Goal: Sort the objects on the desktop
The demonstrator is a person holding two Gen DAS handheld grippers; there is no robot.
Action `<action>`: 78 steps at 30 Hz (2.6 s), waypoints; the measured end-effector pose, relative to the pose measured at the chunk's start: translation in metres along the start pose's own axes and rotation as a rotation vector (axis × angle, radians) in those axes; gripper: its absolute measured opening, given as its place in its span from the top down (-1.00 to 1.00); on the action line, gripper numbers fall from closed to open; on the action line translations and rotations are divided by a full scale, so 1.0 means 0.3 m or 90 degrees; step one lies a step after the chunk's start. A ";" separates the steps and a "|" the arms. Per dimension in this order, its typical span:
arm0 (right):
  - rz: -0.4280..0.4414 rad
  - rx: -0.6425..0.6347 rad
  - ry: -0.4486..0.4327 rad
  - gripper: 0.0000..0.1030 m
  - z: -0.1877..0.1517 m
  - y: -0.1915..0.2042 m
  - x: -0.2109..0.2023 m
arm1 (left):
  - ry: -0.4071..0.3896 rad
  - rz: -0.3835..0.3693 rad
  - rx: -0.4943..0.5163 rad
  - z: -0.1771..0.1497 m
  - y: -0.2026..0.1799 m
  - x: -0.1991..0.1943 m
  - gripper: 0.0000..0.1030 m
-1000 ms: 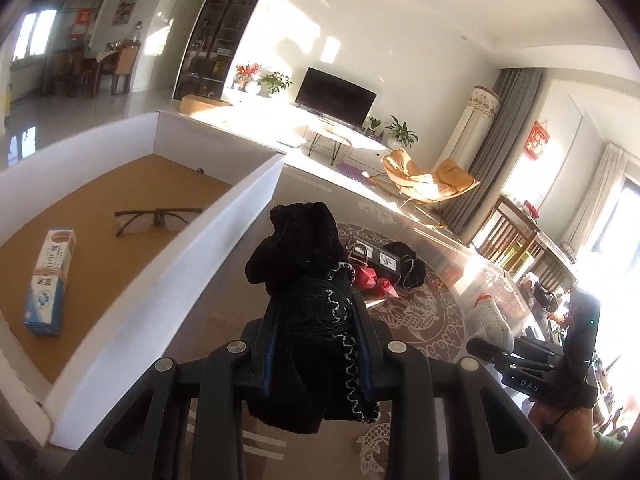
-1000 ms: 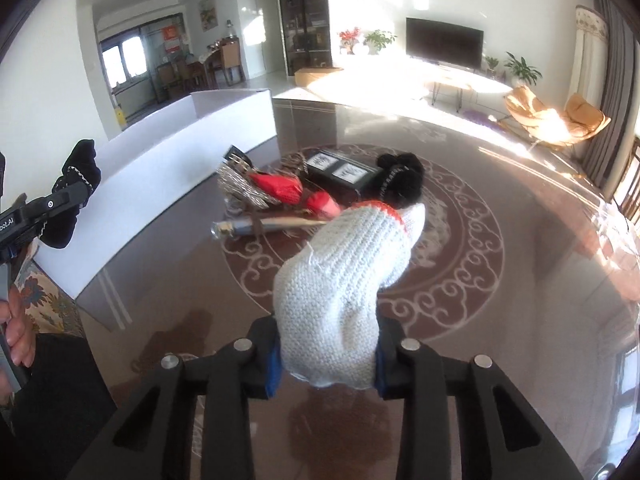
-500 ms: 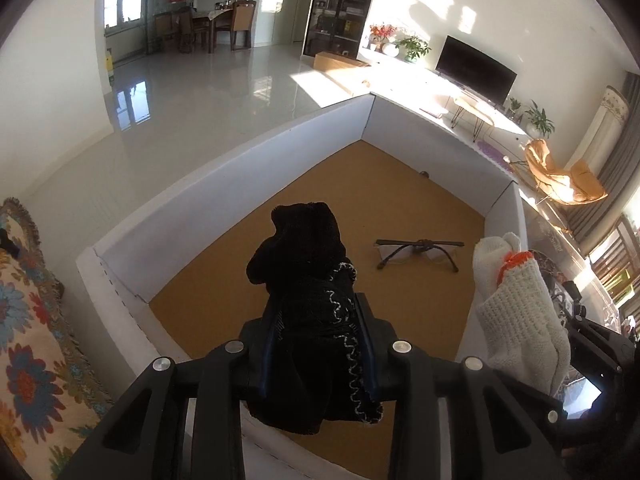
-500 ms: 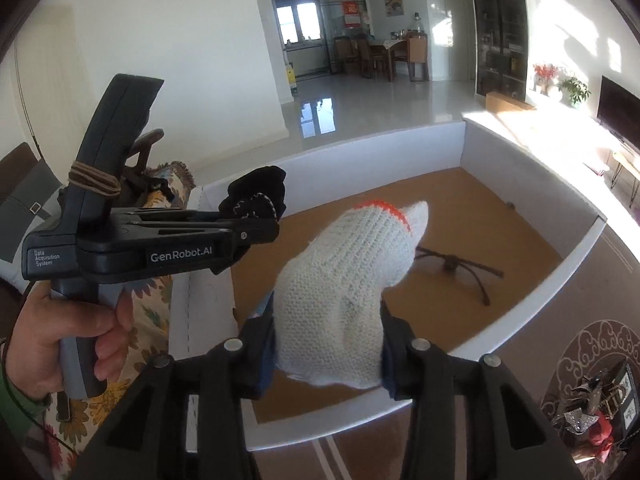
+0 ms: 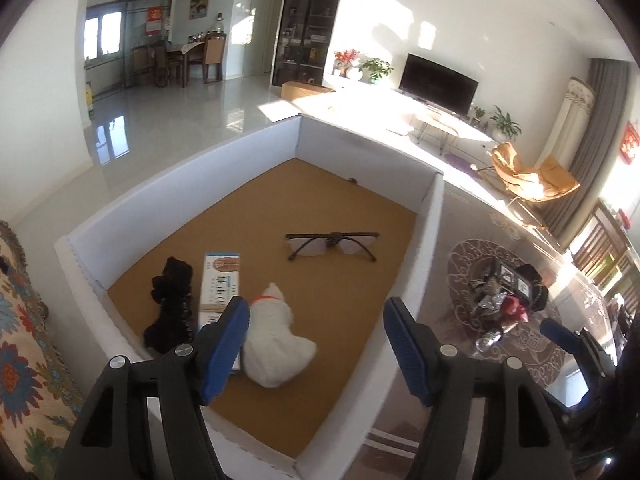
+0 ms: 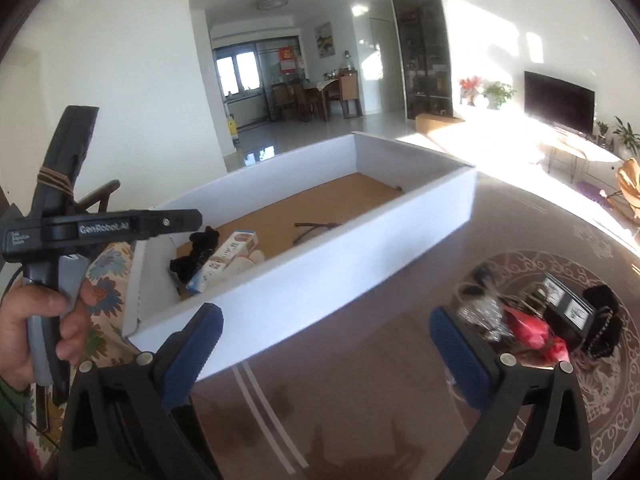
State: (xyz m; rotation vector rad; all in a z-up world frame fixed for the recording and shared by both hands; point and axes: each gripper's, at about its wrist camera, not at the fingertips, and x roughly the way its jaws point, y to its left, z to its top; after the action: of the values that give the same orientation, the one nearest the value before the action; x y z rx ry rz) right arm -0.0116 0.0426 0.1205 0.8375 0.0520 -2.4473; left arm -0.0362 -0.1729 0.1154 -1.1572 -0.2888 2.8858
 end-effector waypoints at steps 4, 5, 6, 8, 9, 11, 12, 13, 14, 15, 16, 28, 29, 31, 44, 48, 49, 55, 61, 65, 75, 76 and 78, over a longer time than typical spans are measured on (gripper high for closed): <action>-0.158 0.075 0.047 -1.00 -0.215 -0.271 -0.166 | 0.009 -0.148 0.066 -0.078 -0.305 -0.039 -1.00; -0.195 0.092 0.066 -1.00 -0.261 -0.333 -0.198 | 0.025 -0.180 0.082 -0.109 -0.373 -0.027 -1.00; -0.232 0.106 0.084 -1.00 -0.302 -0.392 -0.232 | 0.043 -0.203 0.098 -0.140 -0.444 -0.004 -1.00; -0.292 0.134 0.118 -1.00 -0.376 -0.490 -0.289 | 0.079 -0.214 0.125 -0.207 -0.567 0.068 -1.00; -0.311 0.146 0.131 -1.00 -0.397 -0.525 -0.308 | 0.100 -0.214 0.134 -0.237 -0.612 0.112 -1.00; -0.336 0.160 0.144 -1.00 -0.439 -0.572 -0.339 | 0.140 -0.199 0.142 -0.286 -0.678 0.197 -1.00; -0.343 0.162 0.146 -1.00 -0.465 -0.574 -0.355 | 0.152 -0.190 0.143 -0.307 -0.696 0.230 -1.00; -0.348 0.162 0.150 -1.00 -0.483 -0.583 -0.357 | 0.160 -0.181 0.144 -0.326 -0.707 0.256 -1.00; -0.351 0.163 0.157 -1.00 -0.500 -0.583 -0.351 | 0.164 -0.172 0.145 -0.349 -0.710 0.278 -1.00; -0.349 0.164 0.162 -1.00 -0.506 -0.582 -0.340 | 0.166 -0.163 0.150 -0.363 -0.711 0.295 -1.00; -0.345 0.165 0.166 -1.00 -0.513 -0.581 -0.333 | 0.169 -0.152 0.156 -0.374 -0.706 0.312 -1.00; -0.341 0.217 0.178 -1.00 -0.498 -0.566 -0.231 | 0.142 -0.104 0.188 -0.452 -0.683 0.345 -1.00; -0.341 0.217 0.178 -1.00 -0.495 -0.566 -0.231 | 0.143 -0.104 0.195 -0.456 -0.688 0.346 -1.00; -0.341 0.217 0.178 -1.00 -0.499 -0.567 -0.230 | 0.145 -0.082 0.219 -0.467 -0.704 0.346 -1.00; -0.341 0.217 0.177 -1.00 -0.500 -0.566 -0.231 | 0.142 -0.064 0.252 -0.487 -0.720 0.336 -1.00; -0.341 0.218 0.177 -1.00 -0.500 -0.566 -0.231 | 0.142 -0.064 0.252 -0.486 -0.719 0.335 -1.00; -0.341 0.218 0.177 -1.00 -0.500 -0.566 -0.232 | 0.142 -0.064 0.252 -0.486 -0.720 0.337 -1.00; -0.341 0.218 0.177 -1.00 -0.500 -0.565 -0.232 | 0.142 -0.064 0.252 -0.486 -0.718 0.336 -1.00; -0.342 0.218 0.177 -1.00 -0.499 -0.565 -0.232 | 0.142 -0.065 0.252 -0.487 -0.719 0.337 -1.00; -0.342 0.218 0.177 -1.00 -0.498 -0.565 -0.233 | 0.142 -0.065 0.252 -0.487 -0.719 0.337 -1.00; -0.342 0.218 0.177 -1.00 -0.498 -0.565 -0.233 | 0.142 -0.065 0.252 -0.488 -0.719 0.336 -1.00; -0.342 0.218 0.177 -1.00 -0.498 -0.565 -0.233 | 0.142 -0.065 0.252 -0.488 -0.720 0.337 -1.00; -0.342 0.218 0.177 -1.00 -0.498 -0.565 -0.233 | 0.142 -0.065 0.252 -0.488 -0.719 0.335 -1.00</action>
State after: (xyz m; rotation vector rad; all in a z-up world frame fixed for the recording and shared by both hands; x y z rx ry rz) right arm 0.0309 0.2513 0.0176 1.4730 -0.0486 -2.8577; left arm -0.0196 0.0716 -0.0187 -1.3180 0.2128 2.5329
